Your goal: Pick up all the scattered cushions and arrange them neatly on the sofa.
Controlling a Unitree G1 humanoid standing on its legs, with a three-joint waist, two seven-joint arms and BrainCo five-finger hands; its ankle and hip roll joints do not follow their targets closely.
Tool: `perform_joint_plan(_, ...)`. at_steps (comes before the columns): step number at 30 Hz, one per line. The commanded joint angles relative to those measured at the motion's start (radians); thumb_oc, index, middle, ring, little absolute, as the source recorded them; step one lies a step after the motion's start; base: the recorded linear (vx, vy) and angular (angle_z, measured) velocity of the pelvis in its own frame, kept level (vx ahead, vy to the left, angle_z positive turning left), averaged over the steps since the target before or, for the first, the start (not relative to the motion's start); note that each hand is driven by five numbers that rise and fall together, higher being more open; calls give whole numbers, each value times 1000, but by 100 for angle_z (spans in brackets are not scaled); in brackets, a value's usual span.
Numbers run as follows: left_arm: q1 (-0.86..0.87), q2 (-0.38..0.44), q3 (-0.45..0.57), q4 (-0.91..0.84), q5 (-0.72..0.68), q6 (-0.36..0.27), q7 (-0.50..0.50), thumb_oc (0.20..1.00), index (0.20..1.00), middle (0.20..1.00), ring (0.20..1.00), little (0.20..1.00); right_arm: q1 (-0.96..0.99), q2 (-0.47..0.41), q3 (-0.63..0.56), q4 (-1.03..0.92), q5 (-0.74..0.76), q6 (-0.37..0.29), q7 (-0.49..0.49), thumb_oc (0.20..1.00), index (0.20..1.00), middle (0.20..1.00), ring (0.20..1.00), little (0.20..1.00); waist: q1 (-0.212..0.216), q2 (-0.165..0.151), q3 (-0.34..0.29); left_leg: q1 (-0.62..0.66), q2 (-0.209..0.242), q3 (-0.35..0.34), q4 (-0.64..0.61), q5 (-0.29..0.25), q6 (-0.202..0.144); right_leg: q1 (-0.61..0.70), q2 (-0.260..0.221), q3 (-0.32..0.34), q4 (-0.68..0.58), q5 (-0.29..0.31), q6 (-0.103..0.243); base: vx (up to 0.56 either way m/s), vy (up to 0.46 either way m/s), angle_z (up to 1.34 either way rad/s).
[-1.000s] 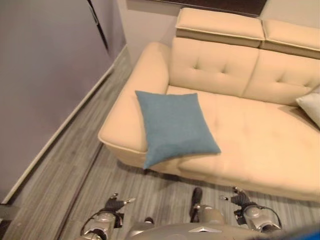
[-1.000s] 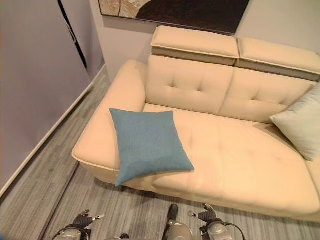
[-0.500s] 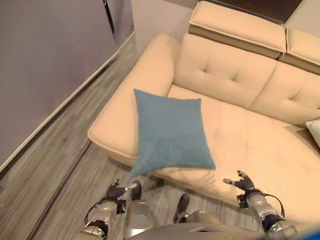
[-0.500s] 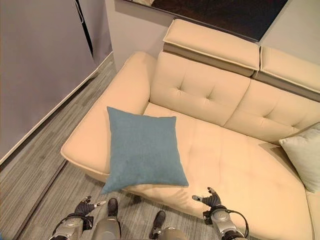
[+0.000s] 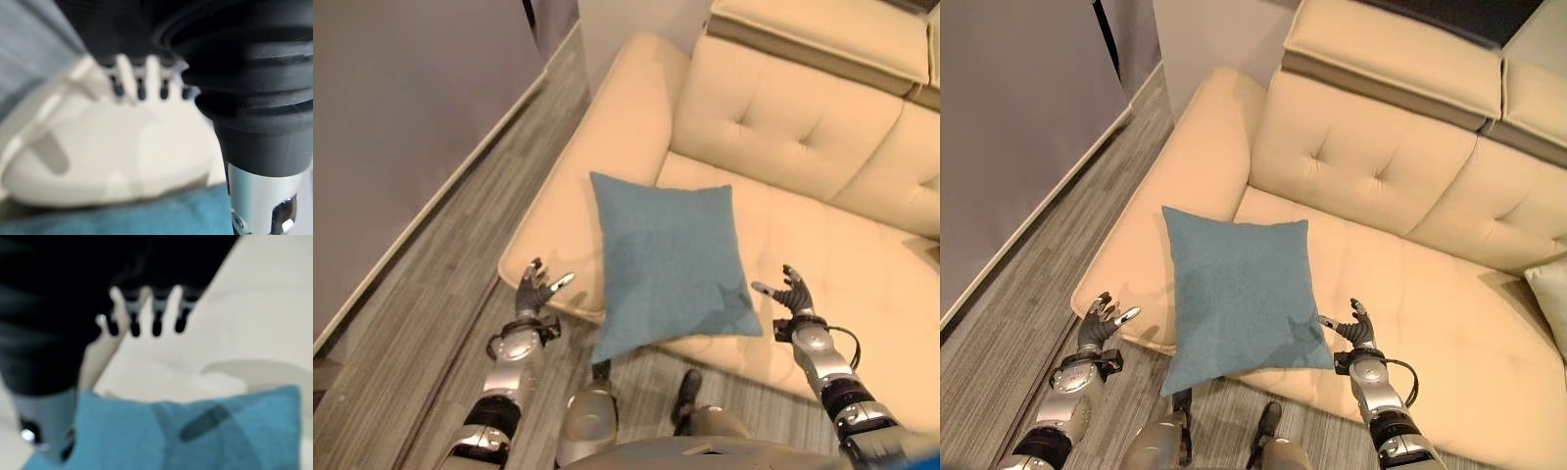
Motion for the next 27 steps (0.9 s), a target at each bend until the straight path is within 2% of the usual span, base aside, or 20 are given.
perform_joint_plan(1,-86,-24,-43,-54,-33,-65,6,1000,1000,1000,1000,1000,-80,-47,4,-30,134,-57,-32,1000,1000,1000,1000,1000,-10,11,8,-60,12,-8,94,-99,-48,-126,-31,22,100,-11,56,-163,-25,-4)
perform_joint_plan(6,-188,-36,-104,-42,-36,-75,15,1000,1000,1000,1000,1000,-162,-64,16,-1,192,-69,-40,1000,1000,1000,1000,1000,-27,23,28,-135,11,-4,105,-77,-56,-205,-33,22,112,6,53,-58,-27,-7)
perform_joint_plan(7,-204,-37,-112,-42,-34,-76,18,1000,1000,1000,1000,1000,-170,-67,20,0,197,-71,-41,1000,1000,1000,1000,1000,-30,28,25,-133,16,-13,102,-97,-66,-206,-28,29,115,-11,61,15,-43,-1)
perform_joint_plan(15,-327,-44,-182,13,-24,-74,23,1000,1000,1000,1000,1000,-265,-95,52,28,268,-81,-19,1000,1000,1000,1000,1000,-50,46,42,-196,20,-10,90,-66,-80,-286,-32,37,126,0,62,-4,-29,-1)
perform_joint_plan(20,-355,-39,-200,20,-23,-69,14,1000,1000,1000,1000,1000,-309,-109,78,-1,333,-94,22,1000,1000,1000,1000,1000,-52,63,56,-227,20,-7,90,-57,-85,-330,-36,45,142,-3,61,-6,-51,-3)
perform_joint_plan(27,-395,-40,-198,13,-66,-81,6,1000,1000,1000,1000,1000,-408,-124,155,-1,327,-83,58,1000,1000,1000,1000,1000,-45,101,70,-280,23,6,88,-37,-93,-406,-44,56,156,4,61,-16,-55,-8)
